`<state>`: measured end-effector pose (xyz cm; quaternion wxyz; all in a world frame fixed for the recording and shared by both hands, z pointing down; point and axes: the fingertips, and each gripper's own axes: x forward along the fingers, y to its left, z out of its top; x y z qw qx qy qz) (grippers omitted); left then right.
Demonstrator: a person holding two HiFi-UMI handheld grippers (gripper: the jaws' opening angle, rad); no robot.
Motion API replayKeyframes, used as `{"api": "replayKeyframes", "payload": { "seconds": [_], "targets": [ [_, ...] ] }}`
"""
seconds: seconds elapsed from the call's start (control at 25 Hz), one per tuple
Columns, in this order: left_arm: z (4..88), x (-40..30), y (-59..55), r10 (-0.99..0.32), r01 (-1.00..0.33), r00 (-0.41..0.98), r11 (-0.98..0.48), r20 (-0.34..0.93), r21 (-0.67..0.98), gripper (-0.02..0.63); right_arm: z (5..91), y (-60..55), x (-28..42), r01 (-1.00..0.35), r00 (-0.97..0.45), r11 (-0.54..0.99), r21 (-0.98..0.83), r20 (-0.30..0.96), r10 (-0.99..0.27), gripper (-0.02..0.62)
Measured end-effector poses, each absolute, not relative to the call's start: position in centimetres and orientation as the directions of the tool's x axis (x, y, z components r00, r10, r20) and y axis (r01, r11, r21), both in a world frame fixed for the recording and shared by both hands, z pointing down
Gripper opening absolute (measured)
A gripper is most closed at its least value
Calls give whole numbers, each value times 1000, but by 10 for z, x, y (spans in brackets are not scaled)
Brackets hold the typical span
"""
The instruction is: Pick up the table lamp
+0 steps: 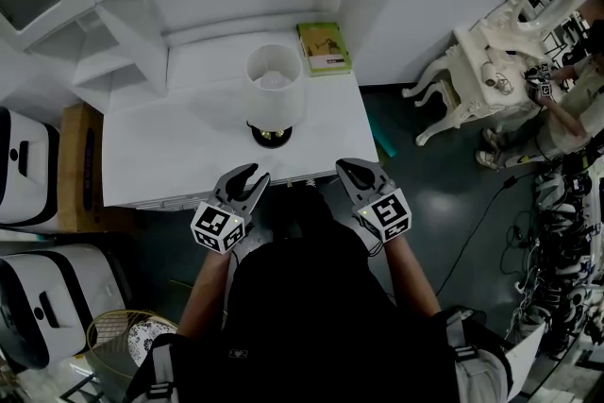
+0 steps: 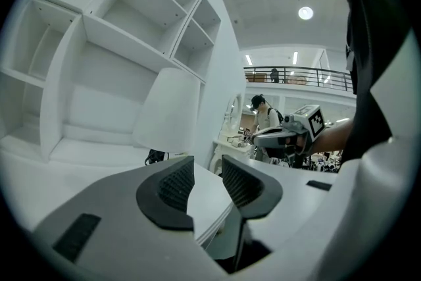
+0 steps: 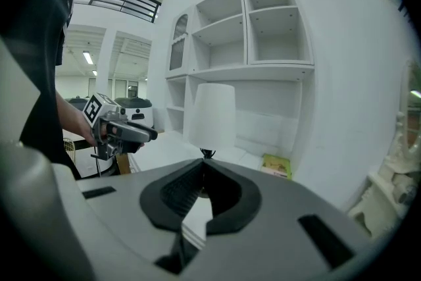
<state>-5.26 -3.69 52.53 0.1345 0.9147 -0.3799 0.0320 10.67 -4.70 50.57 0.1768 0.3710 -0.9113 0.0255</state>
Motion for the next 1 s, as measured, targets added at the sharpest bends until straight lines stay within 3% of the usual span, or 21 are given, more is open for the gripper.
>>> {"api": "replayKeyframes", "payload": {
  "seconds": [0.36,1.0],
  "targets": [
    [551,-48,-71,-699,-732,682,-652,216,198,196,513,-67,119,-677,-660,731,85,368,-655,9],
    [618,-36,-131,-683,-738,673,-641,283,208,210,529,-82,143,-690,-637,720,69,416,-649,9]
  ]
}}
